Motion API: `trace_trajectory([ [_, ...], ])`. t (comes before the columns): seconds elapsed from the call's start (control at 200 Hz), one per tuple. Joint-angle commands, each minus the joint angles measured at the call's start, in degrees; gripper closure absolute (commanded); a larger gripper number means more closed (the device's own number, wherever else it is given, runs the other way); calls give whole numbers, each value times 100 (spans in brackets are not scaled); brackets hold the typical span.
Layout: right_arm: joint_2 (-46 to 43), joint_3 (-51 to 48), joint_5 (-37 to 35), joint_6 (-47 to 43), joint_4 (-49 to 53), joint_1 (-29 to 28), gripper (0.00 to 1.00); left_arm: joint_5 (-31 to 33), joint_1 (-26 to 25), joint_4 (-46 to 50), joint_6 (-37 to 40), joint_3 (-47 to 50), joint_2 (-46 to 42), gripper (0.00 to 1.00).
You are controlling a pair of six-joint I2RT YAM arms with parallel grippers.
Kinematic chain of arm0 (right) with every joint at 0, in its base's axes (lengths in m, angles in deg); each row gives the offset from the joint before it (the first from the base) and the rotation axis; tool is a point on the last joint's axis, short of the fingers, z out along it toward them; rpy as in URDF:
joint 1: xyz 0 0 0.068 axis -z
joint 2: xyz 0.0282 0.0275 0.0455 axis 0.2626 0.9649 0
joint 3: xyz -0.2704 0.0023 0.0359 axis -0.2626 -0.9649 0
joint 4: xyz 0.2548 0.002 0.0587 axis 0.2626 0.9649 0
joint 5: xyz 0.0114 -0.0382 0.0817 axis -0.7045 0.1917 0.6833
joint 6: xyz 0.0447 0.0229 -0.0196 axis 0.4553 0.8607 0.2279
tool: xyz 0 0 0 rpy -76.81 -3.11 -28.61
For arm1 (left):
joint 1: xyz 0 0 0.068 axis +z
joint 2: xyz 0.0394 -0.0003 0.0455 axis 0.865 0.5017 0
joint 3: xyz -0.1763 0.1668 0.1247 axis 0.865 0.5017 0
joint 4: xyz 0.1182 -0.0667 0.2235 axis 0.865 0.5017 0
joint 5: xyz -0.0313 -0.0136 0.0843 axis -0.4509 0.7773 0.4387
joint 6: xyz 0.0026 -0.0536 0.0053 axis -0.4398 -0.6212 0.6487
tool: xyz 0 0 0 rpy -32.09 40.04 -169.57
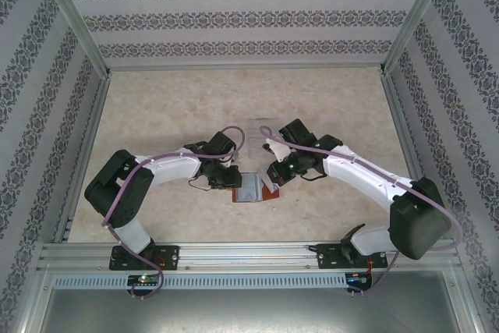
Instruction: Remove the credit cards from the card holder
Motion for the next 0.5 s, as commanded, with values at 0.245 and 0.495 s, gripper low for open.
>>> trace_trajectory([
  [0.245,-185,533,-523,-3048,1207,-21,97,213,-36,679,125,192,182,81],
  [0.495,-52,1035,-545,-4134,1762,-19,100,205,-36,677,121,170,208,81],
])
